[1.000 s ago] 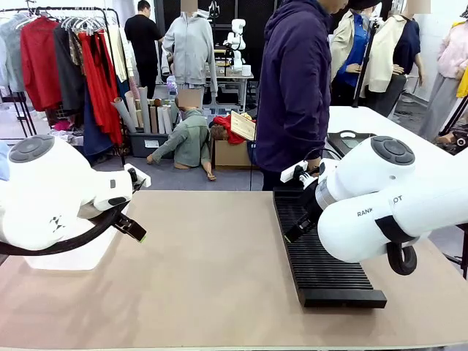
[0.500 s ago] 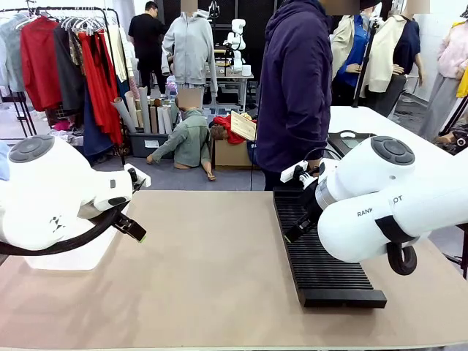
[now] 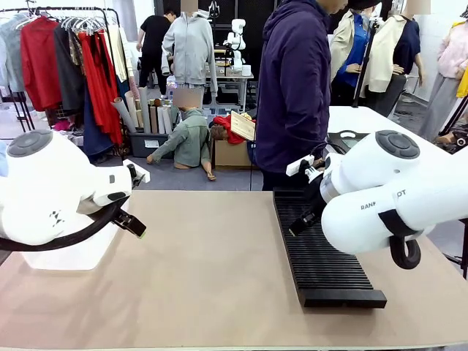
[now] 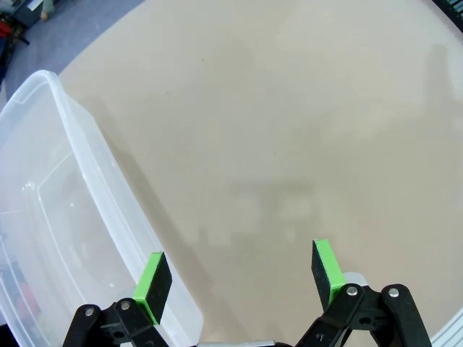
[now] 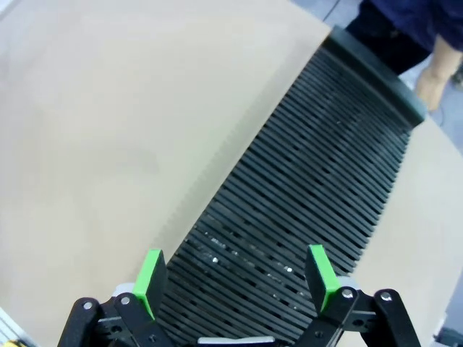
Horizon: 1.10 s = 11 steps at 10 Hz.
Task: Sort PCBs into racks and boxes based on the side picked up.
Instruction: Pick up the Blank PCB handed by the Human.
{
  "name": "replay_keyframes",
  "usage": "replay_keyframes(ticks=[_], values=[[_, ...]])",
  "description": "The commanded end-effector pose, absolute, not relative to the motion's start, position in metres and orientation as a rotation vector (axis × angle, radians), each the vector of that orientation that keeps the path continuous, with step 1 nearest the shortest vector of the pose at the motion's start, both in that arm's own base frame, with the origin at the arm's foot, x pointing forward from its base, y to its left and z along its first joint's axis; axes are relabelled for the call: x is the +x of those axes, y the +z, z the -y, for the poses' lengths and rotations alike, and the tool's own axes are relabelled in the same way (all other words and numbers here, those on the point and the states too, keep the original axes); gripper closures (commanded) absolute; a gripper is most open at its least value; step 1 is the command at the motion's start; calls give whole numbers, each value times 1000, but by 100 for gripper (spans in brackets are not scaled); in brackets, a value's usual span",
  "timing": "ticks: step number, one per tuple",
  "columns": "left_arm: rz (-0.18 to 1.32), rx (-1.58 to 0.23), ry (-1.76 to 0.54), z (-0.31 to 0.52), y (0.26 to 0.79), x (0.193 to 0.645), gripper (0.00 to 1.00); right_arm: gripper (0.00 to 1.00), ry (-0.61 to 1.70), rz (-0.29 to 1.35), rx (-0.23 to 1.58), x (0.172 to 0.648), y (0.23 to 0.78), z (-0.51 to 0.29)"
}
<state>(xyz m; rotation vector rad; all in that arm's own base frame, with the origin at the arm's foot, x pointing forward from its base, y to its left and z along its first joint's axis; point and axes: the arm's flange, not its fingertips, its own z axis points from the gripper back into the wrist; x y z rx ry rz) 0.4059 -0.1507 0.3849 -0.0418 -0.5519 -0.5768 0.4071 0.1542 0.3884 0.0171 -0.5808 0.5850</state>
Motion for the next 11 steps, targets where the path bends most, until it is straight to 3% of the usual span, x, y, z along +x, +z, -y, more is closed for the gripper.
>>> replay_keyframes(ticks=[1, 6, 8, 11], values=[[533, -84, -530, 148, 408, 404, 0, 0, 537, 580, 16, 410, 415, -167], [441, -276, -413, 133, 461, 398, 0, 0, 297, 452, 90, 415, 476, -171], [404, -401, -379, 121, 467, 405, 0, 0, 270, 356, 229, 421, 491, -158], [347, -763, -348, 98, 468, 419, 0, 0, 247, 292, 526, 430, 497, -125]])
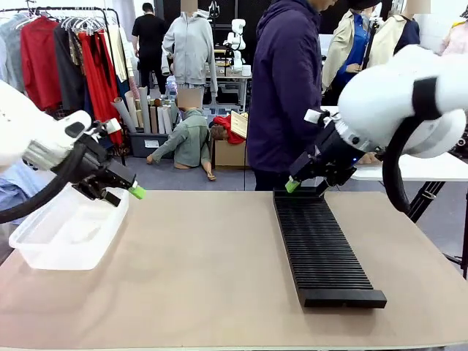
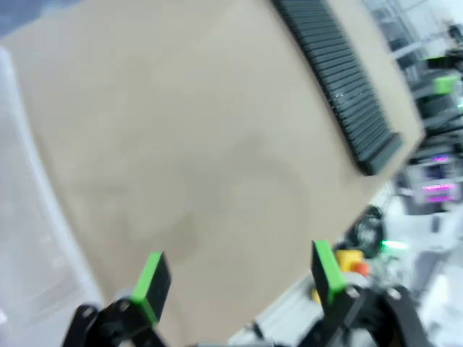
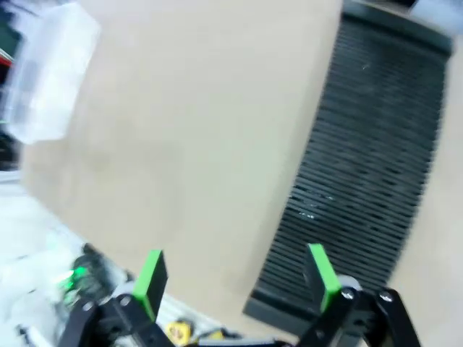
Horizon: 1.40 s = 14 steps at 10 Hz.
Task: Sort PCBs into racks and boxes based on the side picked up.
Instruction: Pick up the Blank PCB handed by the Human.
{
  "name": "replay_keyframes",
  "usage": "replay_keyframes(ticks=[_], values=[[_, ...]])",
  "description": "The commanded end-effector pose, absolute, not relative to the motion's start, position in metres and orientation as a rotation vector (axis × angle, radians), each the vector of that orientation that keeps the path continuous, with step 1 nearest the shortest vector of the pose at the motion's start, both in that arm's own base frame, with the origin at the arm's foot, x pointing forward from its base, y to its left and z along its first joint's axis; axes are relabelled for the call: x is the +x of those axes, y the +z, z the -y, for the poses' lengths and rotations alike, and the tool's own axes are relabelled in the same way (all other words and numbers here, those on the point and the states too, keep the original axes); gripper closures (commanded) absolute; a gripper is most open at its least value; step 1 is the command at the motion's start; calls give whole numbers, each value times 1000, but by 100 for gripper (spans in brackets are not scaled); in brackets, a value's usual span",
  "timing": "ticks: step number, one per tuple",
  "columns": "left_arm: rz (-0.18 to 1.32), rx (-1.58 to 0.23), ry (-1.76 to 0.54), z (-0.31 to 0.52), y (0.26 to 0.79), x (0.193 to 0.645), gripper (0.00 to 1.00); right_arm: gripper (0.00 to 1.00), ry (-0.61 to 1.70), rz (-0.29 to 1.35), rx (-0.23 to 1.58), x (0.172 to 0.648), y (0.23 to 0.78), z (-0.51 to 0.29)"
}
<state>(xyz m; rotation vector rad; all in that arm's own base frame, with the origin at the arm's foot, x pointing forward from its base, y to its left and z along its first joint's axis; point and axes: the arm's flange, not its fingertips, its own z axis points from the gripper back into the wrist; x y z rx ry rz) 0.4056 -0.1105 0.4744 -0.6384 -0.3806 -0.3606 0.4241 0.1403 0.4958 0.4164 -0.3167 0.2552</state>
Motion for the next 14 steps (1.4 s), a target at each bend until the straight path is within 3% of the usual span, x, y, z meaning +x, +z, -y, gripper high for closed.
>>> replay_keyframes(ticks=[1, 5, 8, 14], values=[[343, -875, -338, 88, 469, 423, 0, 0, 238, 269, 640, 434, 496, -111], [343, -1113, -270, 50, 464, 436, 0, 0, 201, 215, 1009, 441, 492, -57], [313, -1260, -201, 13, 447, 430, 0, 0, 151, 264, 1204, 429, 484, -14], [386, -1283, -137, -17, 443, 412, 0, 0, 172, 311, 1273, 412, 477, 13]])
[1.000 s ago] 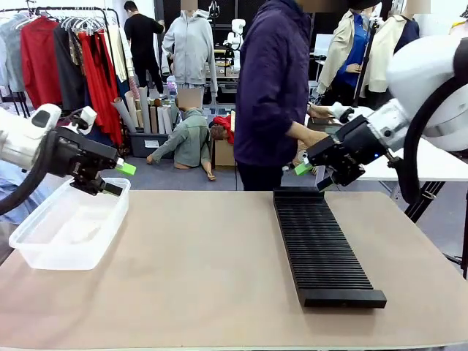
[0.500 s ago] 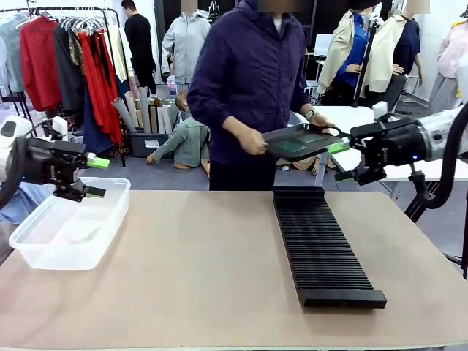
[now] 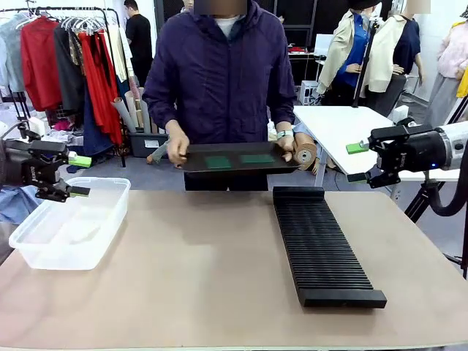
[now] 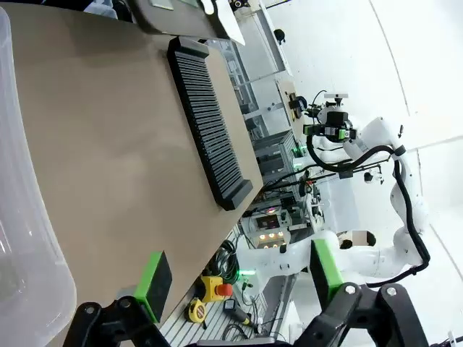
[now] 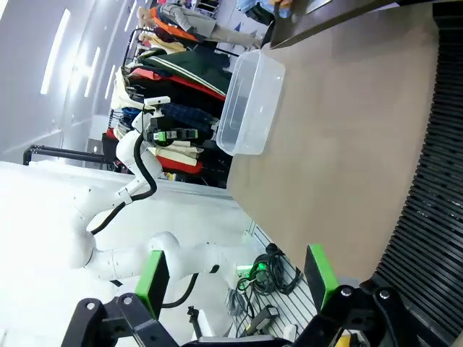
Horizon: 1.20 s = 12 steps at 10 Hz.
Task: Sort PCBs into racks and boxes based on the side picked up.
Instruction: Pick up the Blank PCB handed by the Human.
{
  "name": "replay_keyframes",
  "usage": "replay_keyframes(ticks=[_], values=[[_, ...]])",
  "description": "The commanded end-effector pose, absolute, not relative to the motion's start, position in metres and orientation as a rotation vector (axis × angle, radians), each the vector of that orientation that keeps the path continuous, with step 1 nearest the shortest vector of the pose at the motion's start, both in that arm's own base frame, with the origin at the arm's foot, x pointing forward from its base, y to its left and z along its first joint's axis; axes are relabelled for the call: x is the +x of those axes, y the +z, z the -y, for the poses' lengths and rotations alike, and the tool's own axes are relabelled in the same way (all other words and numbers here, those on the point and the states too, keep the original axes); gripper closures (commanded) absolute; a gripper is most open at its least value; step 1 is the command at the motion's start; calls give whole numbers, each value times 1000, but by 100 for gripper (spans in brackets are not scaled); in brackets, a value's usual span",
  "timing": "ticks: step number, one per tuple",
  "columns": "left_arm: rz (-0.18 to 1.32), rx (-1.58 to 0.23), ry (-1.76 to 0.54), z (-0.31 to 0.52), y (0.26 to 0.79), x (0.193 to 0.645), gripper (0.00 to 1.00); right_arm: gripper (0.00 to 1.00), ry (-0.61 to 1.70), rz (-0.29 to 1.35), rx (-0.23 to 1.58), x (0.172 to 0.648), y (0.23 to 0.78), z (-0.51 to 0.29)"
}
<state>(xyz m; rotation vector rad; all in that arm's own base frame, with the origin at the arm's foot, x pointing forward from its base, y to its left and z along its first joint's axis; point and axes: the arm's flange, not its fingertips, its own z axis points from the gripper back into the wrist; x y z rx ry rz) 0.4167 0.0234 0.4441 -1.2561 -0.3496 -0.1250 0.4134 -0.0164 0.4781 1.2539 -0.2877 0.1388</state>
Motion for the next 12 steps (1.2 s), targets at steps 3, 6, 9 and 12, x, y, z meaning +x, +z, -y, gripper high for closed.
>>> replay_keyframes(ticks=[3, 6, 9, 12], values=[[350, -1256, -125, -23, 444, 417, 0, 0, 139, 288, 1254, 413, 478, 16], [350, -1256, -125, -23, 444, 417, 0, 0, 139, 288, 1254, 413, 478, 16], [350, -1256, -125, -23, 444, 417, 0, 0, 139, 288, 1254, 413, 478, 16], [350, -1256, -125, -23, 444, 417, 0, 0, 139, 288, 1254, 413, 478, 16]])
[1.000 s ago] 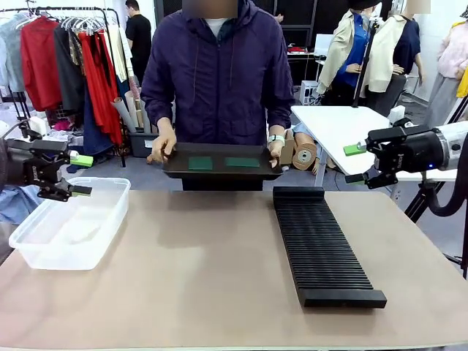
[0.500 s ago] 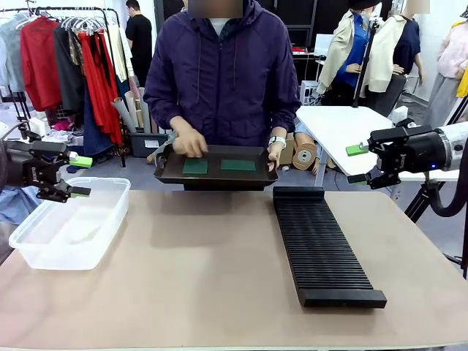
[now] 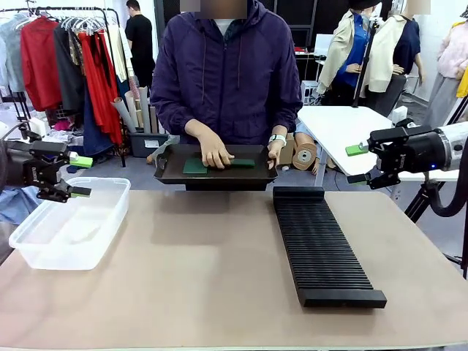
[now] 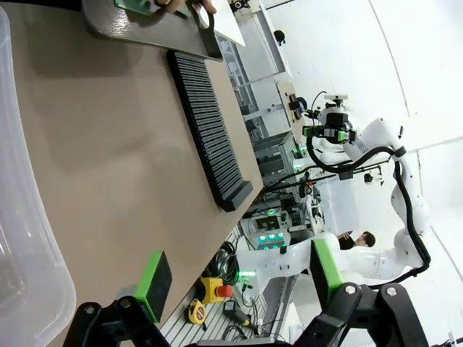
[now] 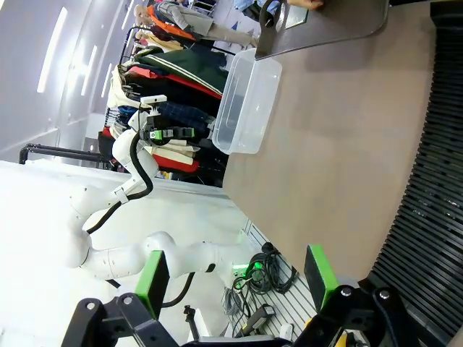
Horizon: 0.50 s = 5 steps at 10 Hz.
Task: Sort PCBs into racks and boxes based on the side picked up.
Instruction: Pick up the Blank PCB handed by the Human.
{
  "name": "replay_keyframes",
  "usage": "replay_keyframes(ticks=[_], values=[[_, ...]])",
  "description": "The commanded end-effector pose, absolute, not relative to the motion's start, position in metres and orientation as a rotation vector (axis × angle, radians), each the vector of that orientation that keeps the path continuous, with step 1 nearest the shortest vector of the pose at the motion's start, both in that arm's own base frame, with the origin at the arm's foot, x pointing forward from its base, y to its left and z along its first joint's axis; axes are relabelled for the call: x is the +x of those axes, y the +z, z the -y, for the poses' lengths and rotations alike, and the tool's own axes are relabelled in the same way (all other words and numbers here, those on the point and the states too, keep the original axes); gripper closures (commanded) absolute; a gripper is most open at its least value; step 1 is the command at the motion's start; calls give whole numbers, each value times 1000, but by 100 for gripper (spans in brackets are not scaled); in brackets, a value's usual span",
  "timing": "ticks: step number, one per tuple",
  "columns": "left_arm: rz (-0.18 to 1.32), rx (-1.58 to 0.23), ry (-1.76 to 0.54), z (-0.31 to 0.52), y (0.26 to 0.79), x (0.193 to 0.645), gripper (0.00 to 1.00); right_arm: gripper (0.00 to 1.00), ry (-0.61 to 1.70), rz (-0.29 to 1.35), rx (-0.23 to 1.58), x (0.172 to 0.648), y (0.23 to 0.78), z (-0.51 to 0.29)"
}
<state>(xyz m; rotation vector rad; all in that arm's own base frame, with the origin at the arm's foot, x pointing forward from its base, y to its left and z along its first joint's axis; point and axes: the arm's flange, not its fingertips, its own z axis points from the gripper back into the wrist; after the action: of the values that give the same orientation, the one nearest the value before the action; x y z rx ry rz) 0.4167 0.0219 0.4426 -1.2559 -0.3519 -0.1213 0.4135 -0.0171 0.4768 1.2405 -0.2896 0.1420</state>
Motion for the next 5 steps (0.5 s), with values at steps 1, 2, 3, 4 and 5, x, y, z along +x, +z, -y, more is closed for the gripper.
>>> replay_keyframes(ticks=[1, 2, 3, 4, 5], values=[[350, -1256, -125, -23, 444, 417, 0, 0, 139, 288, 1254, 413, 478, 16], [350, -1256, -125, -23, 444, 417, 0, 0, 139, 288, 1254, 413, 478, 16], [350, -1256, -125, -23, 444, 417, 0, 0, 139, 288, 1254, 413, 478, 16], [350, -1256, -125, -23, 444, 417, 0, 0, 139, 288, 1254, 413, 478, 16], [350, -1256, -125, -23, 444, 417, 0, 0, 139, 288, 1254, 413, 478, 16]])
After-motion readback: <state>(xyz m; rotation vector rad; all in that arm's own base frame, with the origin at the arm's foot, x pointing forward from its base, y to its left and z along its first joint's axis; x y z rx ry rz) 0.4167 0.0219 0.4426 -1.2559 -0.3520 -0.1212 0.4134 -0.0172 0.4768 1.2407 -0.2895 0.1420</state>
